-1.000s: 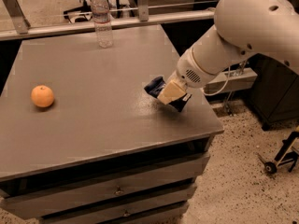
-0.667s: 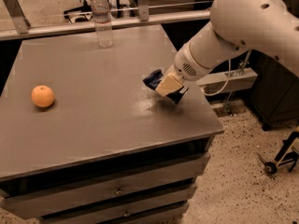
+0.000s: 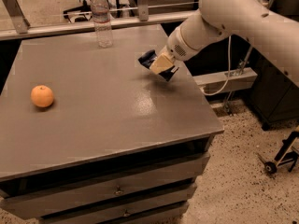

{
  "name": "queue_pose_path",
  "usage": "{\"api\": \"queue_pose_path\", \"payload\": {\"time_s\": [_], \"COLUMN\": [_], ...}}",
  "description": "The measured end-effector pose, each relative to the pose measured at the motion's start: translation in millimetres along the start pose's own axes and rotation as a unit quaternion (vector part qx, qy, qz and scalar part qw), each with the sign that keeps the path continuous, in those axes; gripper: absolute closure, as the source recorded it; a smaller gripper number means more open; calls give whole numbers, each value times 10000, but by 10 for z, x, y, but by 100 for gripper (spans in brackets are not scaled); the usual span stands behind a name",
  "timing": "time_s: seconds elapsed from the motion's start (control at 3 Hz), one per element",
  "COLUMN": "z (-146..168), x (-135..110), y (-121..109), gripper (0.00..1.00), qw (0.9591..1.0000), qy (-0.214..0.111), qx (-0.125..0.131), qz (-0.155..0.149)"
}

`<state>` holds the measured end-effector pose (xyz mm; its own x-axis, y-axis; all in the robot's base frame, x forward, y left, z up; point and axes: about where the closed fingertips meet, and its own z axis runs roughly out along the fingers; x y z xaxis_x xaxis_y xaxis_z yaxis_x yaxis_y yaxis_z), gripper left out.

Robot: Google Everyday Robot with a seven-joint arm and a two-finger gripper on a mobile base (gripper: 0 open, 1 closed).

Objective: Move rxbar blueberry near water bottle

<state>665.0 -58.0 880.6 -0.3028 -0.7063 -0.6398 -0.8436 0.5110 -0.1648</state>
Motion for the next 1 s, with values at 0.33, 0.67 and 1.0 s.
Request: {"api": "queue_pose_path", "payload": {"time_s": [0.33,0.67,1.0], "z": [359,672,948], "x": [-399,-703,-929], "y": [-337,-468,-504], "gripper": [100,100,100], "qw": [9992,9977,9967], "qy": [-391,-669,-807], "qx": [24,-14,-81], "qz": [-76,-76,-66]}}
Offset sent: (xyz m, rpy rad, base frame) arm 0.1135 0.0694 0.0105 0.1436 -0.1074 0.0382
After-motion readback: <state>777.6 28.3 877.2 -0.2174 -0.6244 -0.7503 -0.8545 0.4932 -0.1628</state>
